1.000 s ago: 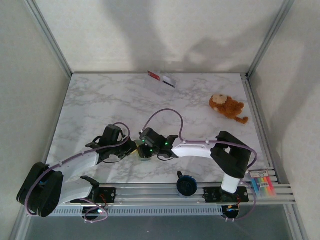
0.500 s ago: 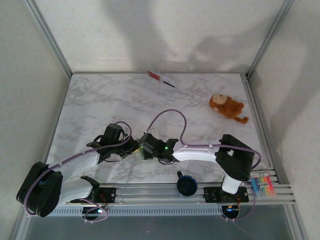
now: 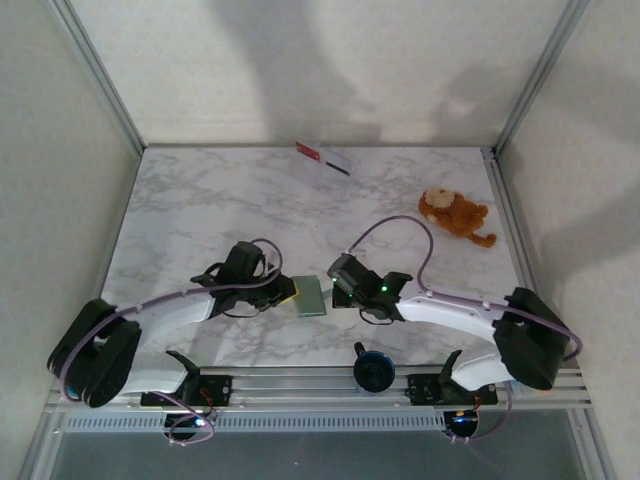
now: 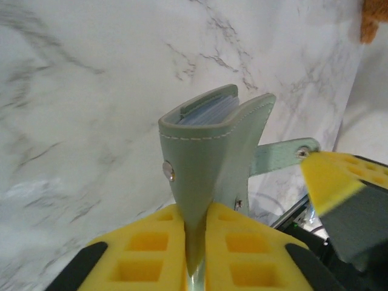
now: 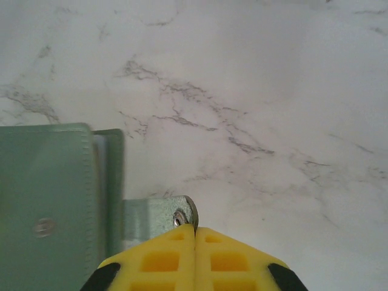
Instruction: Put the credit cards into the card holder
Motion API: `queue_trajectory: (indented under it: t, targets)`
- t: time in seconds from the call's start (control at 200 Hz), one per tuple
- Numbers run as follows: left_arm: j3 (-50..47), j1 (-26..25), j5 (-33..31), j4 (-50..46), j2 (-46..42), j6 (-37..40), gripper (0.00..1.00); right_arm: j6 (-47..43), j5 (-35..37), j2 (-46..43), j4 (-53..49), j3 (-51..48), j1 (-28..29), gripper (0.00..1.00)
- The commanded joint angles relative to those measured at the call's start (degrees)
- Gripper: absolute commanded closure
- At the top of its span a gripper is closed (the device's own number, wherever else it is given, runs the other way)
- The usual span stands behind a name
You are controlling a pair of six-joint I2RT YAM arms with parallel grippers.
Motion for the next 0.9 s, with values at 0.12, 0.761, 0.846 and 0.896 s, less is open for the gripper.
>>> queue_trajectory:
  t: [0.12, 0.761, 0.846, 0.896]
  targets:
    - [2.9, -2.2, 0.1, 4.4, 8.5, 2.1, 0.71, -3.8, -3.1, -9.0, -4.9, -1.4, -1.0, 1.0]
    - [-1.2, -1.8, 1.8, 5.1, 0.2, 6.8, 0.41, -4.7, -15.8, -3.8, 2.3, 6.9, -0.7, 1.0]
    - [-1.3, -1.1, 1.7, 4.4, -0.3, 7.2, 0.41, -5.1, -15.4, -3.2, 1.7, 7.9, -0.8, 1.0]
    - [-2.2, -0.9, 2.8, 6.5, -0.8, 6.6, 0.41, -5.4, -15.2, -2.8, 1.2, 8.3, -0.7, 1.0]
